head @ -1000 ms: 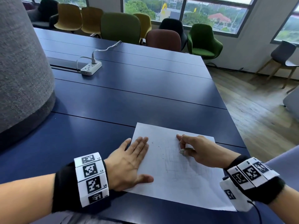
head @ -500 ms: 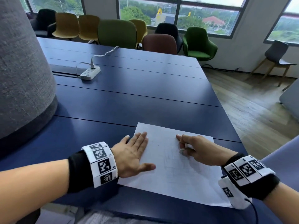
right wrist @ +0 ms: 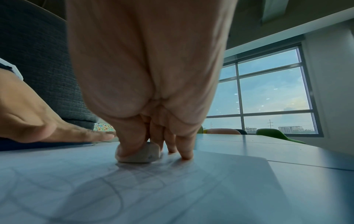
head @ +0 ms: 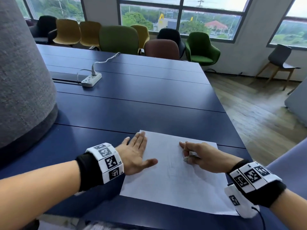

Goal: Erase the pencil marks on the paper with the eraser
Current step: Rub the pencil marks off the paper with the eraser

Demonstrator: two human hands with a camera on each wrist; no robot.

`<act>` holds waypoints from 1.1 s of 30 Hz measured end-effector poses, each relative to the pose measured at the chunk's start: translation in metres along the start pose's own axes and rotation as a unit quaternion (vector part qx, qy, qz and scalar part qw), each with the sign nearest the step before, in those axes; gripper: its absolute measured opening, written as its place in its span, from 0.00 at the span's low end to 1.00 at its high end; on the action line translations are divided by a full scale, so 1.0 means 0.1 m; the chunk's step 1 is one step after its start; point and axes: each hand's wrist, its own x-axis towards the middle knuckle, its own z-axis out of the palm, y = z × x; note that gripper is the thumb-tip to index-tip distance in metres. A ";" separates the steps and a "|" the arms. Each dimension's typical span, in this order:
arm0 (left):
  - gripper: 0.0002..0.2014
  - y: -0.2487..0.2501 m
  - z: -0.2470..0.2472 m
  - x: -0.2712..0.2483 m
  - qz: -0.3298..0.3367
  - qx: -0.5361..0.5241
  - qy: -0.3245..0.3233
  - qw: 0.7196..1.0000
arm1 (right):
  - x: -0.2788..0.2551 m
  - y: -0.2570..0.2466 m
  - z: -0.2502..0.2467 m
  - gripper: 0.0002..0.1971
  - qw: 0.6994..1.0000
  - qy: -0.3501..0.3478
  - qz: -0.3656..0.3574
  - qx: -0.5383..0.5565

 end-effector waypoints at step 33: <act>0.46 0.25 -0.18 0.15 0.052 0.037 -0.014 0.998 | 0.02 0.01 -0.01 0.09 1.000 0.006 -0.007 -0.015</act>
